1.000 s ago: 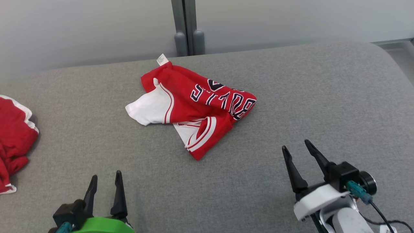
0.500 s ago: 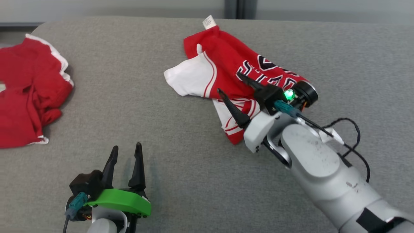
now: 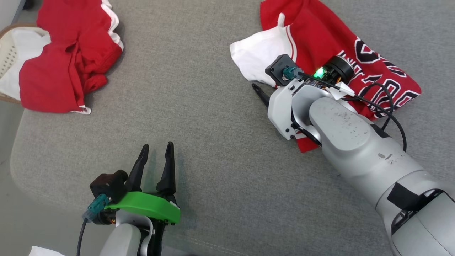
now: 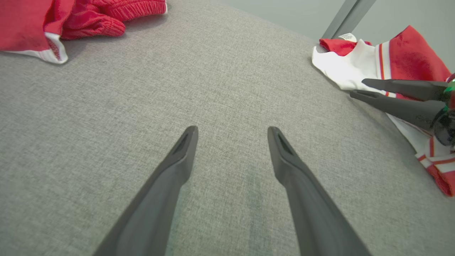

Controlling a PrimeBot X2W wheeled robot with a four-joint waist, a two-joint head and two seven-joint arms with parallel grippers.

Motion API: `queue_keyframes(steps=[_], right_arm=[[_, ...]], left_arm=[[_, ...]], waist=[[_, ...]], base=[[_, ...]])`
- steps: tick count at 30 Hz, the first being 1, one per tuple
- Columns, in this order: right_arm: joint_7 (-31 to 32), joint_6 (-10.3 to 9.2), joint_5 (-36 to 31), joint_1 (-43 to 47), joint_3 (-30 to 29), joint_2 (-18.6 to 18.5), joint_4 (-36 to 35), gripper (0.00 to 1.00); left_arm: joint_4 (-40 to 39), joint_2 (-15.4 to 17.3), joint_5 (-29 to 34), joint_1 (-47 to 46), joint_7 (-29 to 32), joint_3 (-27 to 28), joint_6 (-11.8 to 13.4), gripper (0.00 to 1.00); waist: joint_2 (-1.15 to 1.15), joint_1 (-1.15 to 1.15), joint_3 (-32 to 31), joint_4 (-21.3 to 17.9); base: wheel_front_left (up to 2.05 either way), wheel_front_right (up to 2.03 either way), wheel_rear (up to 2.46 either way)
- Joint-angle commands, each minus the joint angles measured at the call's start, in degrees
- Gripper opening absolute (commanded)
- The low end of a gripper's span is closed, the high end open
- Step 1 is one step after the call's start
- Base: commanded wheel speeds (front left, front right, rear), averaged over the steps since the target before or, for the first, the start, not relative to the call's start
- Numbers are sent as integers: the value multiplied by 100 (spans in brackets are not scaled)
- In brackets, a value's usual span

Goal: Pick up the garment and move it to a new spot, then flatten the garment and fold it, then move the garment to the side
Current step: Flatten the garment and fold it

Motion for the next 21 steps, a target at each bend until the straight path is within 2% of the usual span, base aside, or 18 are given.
queue_keyframes(steps=[1,2,3,4,5,6,16,21], right_arm=[[97,-10,47,-26,6,-39,151,100],[170,-9,92,-4,16,-39,215,100],[198,-6,130,47,29,-40,241,94],[229,-5,160,121,90,-41,243,50],[233,-4,188,151,133,-41,223,17],[149,-3,247,172,179,-38,173,0],[-1349,-6,470,-562,18,-23,-535,0],[-1542,-7,880,-1155,-211,-26,-1472,0]], left_arm=[[12,11,-45,-127,-3,-9,-13,100],[10,11,-54,-161,-3,-15,-14,100],[14,12,-61,-177,-3,-11,-13,100],[17,11,-67,-186,-3,5,-13,100],[18,11,-73,-188,-3,18,-14,100],[17,11,-62,-197,-3,56,-13,100],[75,31,74,-130,-3,147,-14,100],[138,58,182,53,-3,134,-13,100]], waist=[[0,0,355,341],[0,0,370,349],[0,0,377,350],[0,0,382,344],[0,0,383,335],[0,0,381,304],[0,0,161,108],[0,0,-108,2]], base=[[0,0,0],[0,0,0],[0,0,0],[0,0,0],[0,0,0],[0,0,0],[0,0,0],[0,0,0]])
